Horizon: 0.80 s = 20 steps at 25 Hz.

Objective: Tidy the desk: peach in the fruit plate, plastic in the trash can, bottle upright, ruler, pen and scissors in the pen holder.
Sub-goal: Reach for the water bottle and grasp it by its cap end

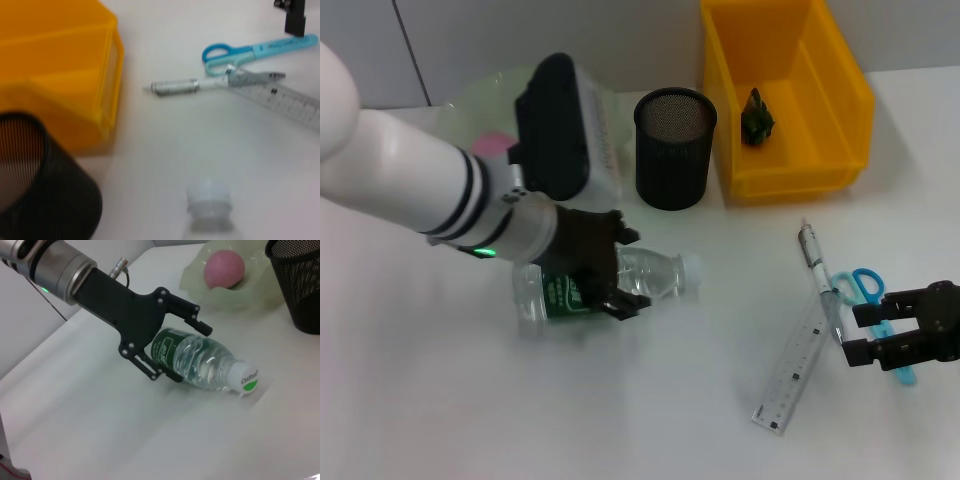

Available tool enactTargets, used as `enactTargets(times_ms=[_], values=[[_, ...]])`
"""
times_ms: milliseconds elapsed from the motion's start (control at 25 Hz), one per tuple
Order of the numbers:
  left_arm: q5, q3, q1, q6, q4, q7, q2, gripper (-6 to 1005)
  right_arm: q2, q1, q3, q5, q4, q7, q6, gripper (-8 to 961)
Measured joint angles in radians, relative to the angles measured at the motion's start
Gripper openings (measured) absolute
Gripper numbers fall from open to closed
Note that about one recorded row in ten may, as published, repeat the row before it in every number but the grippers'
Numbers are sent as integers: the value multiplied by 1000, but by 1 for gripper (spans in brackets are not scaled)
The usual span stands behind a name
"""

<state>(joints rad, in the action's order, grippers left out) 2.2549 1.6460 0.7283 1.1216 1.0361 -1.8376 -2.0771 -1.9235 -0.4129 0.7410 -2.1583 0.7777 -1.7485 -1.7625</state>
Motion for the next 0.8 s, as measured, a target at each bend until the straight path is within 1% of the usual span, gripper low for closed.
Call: enactTargets(times_ms=[160,200,280,440,680,800], values=[[-32,61,7,-64,-14,9,-1,770,0,1,1,0,0,-2,0,834],[-43,88,11,-95,-23,9,-1,768,0,1,1,0,0,-2,0,834],[-48,112,21,-122,-46,9,-2,763,0,2,1,0,0,-2,-1,834],[-58,124,39,-145,-83,7,-1,752,0,4,0,0,0,-3,-1,834],[-67,129,36,-148,-84,7,-1,736,0,5,0,-2,0,-4,-4,834],[-68,147,38,-148,-84,1,-1,729,1,5,0,-2,0,-4,-6,833]])
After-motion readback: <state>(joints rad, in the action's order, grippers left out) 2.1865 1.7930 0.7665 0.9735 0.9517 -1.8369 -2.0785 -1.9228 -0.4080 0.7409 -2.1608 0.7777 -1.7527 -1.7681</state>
